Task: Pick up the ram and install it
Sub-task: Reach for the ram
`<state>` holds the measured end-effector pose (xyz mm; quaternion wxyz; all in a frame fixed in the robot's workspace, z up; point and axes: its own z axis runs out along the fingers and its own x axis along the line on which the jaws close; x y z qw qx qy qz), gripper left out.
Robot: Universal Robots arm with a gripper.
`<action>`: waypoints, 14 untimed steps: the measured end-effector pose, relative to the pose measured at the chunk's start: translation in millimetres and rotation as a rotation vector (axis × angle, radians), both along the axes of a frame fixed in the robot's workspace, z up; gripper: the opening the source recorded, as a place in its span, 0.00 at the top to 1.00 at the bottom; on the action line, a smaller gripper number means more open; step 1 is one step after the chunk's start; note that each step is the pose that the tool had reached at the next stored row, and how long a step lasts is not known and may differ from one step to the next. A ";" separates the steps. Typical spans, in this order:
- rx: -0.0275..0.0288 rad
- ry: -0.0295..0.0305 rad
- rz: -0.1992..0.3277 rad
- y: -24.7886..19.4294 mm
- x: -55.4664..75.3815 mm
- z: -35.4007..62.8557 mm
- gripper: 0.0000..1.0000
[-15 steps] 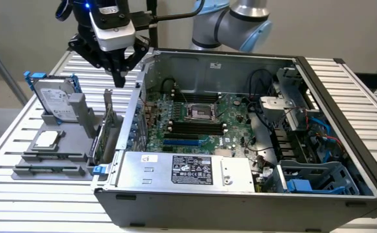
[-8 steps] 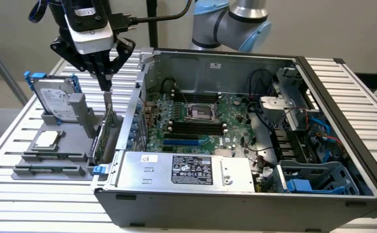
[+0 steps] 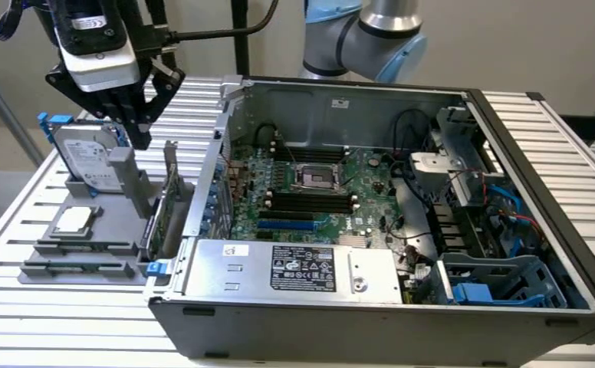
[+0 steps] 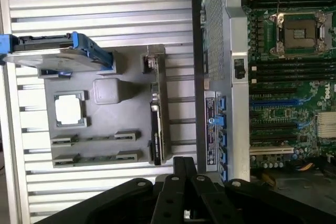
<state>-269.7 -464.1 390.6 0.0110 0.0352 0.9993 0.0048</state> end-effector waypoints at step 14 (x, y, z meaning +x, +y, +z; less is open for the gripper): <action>-0.0096 0.0037 0.000 -11.6 -48.8 -5.0 0.89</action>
